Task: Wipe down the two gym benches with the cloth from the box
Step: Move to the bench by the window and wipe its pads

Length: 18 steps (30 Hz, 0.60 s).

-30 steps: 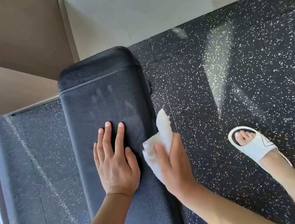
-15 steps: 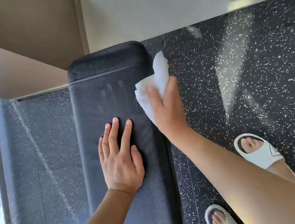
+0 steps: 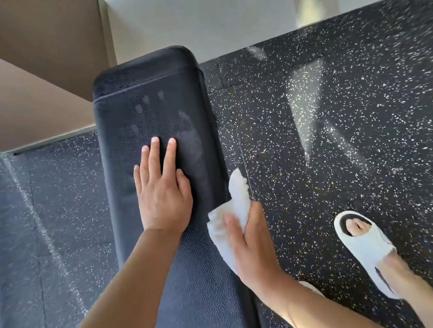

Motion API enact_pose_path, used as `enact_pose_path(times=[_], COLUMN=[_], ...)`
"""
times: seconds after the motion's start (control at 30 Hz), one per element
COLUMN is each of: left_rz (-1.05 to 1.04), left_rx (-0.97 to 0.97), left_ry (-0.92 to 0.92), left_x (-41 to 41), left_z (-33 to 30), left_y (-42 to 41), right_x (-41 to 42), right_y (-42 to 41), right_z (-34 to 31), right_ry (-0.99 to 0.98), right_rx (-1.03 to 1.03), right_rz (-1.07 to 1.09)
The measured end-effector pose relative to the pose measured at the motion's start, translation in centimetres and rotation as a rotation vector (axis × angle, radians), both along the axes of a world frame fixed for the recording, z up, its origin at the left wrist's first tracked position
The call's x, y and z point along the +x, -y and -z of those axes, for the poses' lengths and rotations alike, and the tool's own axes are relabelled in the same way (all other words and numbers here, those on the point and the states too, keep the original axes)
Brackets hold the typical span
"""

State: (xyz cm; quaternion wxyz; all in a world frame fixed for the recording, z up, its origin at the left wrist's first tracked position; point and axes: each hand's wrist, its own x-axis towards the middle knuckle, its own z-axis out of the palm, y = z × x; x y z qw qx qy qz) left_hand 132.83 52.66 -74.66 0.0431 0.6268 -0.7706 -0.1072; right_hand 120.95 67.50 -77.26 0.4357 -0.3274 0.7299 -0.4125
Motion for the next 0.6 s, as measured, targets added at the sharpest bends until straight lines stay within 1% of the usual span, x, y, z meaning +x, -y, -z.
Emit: enact_pose_path(times=[0.1,0.23,0.3,0.37,0.4,0.47,0.53,0.6], left_rz=[-0.002,0.028,0.011,-0.024,-0.044,-0.091,-0.153,-0.185], left_rx=[0.04,0.084,0.083,0.086,0.08,0.074,0.054,0.028], left_ry=[-0.045,-0.027,-0.012,-0.006,-0.01,-0.004,-0.007,-0.018], left_x=[0.3,2.6,4.2,5.4,5.7,5.5,5.0,4.5], left_z=[-0.8,-1.2,-1.0,-0.8,-0.7,-0.4,-0.2,0.1], left_y=[-2.3,-11.1,-15.8,-20.4,-22.3,-25.2,-26.3,-26.2], right_x=[-0.9,-2.7,-2.8,-2.3,-1.7,-0.7,0.5,1.4], right_y=[4.8,13.2,14.1,11.6,9.4,3.3,-3.5,-9.0], right_z=[0.6,1.5,1.7,1.6,1.3,1.0,0.3,-0.8], right_ry=[-0.011,-0.069,-0.072,-0.079,-0.075,-0.038,0.005,0.026], right_rx=[0.001,-0.002,-0.03,-0.064,-0.084,-0.058,0.0,0.014], right_rz=[0.004,0.034,0.048,0.043,0.027,-0.019,-0.07,-0.08])
